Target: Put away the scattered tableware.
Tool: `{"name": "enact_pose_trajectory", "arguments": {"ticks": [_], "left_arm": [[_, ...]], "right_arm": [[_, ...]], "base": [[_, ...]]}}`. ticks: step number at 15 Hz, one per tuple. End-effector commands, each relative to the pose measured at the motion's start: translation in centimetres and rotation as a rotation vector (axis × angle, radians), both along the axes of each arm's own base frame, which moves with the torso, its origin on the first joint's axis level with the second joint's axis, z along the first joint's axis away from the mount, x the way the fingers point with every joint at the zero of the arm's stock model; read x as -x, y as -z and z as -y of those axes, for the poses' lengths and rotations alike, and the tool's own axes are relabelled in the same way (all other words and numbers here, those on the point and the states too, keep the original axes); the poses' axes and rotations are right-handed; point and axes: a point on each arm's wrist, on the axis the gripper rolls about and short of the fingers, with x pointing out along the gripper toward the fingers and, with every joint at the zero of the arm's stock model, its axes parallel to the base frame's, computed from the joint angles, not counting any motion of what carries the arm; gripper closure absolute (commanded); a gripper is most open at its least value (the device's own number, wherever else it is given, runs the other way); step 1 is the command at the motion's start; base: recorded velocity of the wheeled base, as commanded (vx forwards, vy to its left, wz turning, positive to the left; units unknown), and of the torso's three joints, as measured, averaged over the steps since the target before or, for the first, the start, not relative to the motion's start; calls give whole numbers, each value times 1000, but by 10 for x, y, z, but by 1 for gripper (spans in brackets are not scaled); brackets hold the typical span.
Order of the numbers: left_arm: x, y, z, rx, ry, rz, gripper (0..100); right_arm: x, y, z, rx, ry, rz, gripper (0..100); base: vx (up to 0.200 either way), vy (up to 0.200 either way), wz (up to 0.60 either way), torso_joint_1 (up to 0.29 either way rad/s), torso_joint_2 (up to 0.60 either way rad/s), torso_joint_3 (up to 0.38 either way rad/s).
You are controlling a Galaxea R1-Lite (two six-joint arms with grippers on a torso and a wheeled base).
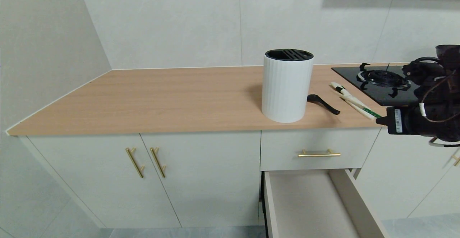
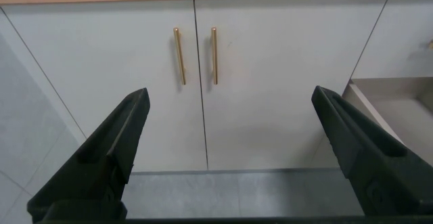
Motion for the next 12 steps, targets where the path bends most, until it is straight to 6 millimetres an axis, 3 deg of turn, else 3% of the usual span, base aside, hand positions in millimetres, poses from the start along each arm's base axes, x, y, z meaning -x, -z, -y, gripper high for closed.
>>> {"name": "enact_pose_trajectory", "arguments": {"ticks": [1, 12], "left_arm": [[0, 0, 0, 0, 0, -2, 0], [0, 0, 0, 0, 0, -2, 0]], "right_arm": [[29, -16, 6, -10, -34, 38, 100], [77, -3, -3, 145, -315, -86, 100]], "base": [[0, 0, 0, 0, 0, 0], [0, 0, 0, 0, 0, 0]]}}
